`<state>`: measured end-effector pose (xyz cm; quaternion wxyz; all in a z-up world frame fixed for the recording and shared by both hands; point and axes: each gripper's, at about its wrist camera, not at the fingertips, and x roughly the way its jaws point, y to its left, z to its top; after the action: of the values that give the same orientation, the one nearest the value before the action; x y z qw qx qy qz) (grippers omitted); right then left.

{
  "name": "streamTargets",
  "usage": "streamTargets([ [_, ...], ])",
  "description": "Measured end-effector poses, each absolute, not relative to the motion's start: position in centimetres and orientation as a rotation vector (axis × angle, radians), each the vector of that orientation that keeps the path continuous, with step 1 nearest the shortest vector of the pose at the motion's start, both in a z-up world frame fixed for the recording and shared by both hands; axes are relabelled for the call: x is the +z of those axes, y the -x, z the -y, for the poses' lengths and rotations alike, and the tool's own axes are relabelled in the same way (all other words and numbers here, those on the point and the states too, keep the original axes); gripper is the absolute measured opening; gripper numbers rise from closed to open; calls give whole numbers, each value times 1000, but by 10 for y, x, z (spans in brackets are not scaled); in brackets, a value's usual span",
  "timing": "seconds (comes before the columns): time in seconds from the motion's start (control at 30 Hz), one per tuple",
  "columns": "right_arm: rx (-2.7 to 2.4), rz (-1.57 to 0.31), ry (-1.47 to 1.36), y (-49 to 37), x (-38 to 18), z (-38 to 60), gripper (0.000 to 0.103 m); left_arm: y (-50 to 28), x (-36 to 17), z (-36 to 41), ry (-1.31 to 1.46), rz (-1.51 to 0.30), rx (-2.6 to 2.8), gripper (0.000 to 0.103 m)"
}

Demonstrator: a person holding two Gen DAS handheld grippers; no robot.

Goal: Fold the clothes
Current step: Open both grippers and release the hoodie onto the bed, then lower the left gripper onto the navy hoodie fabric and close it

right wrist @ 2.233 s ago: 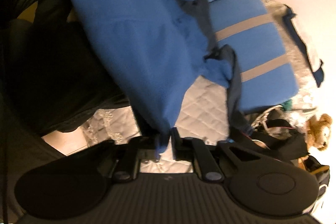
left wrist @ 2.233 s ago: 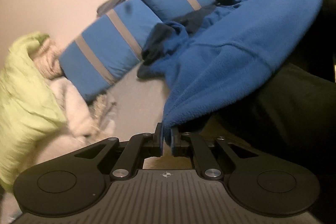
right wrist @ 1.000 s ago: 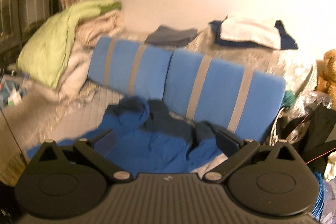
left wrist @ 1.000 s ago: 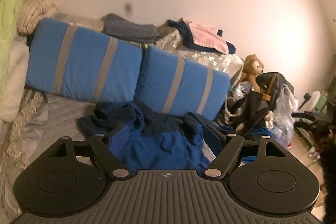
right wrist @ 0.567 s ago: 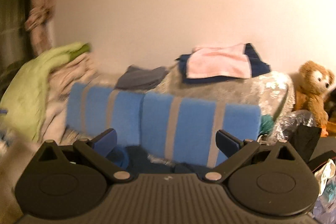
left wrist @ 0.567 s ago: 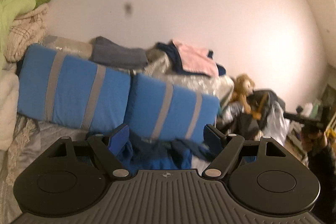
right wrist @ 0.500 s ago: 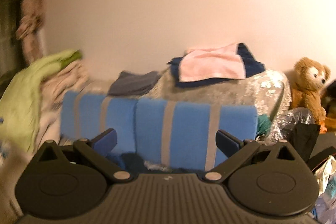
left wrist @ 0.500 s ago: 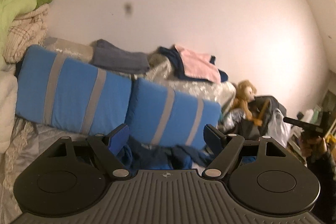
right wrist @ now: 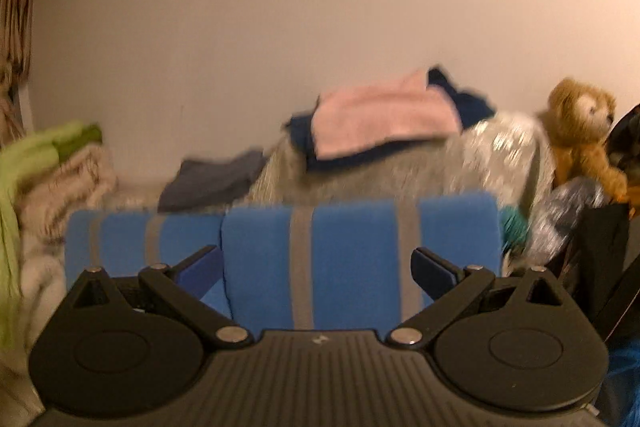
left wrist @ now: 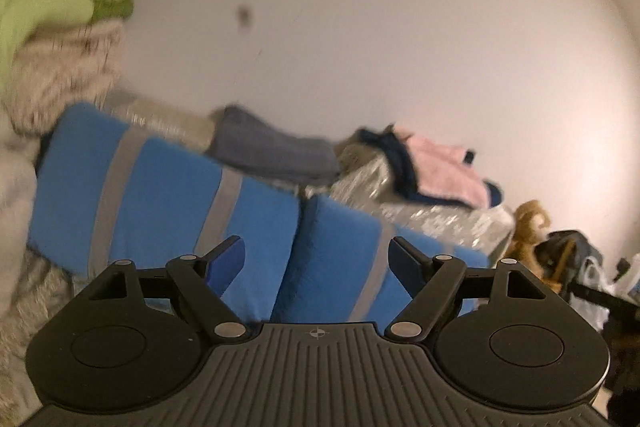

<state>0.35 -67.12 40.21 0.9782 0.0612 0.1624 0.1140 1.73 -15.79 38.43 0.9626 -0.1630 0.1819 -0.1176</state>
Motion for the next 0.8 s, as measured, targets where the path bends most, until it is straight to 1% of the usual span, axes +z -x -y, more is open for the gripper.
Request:
streamTargets([
  [0.2, 314, -453, -162, -9, 290, 597, 103, -52, 307, 165, 290, -480, -175, 79],
  [0.33, 378, -519, -185, -10, 230, 551, 103, -67, 264, 165, 286, -533, -163, 79],
  [0.47, 373, -538, -173, -14, 178, 518, 103, -83, 227, 169, 306, -591, -166, 79],
  [0.57, 362, -536, -195, -15, 145, 509, 103, -91, 200, 175, 313, -654, -187, 78],
  [0.67, 380, -542, -239, -13, 115, 506, 103, -94, 178, 181, 319, -672, -231, 78],
  [0.73, 386, -580, -245, -17, 109, 504, 103, -98, 166, 184, 329, -674, -258, 78],
  [0.8, 399, -566, -256, -16, 109, 506, 103, -106, 154, 184, 351, -673, -265, 78],
])
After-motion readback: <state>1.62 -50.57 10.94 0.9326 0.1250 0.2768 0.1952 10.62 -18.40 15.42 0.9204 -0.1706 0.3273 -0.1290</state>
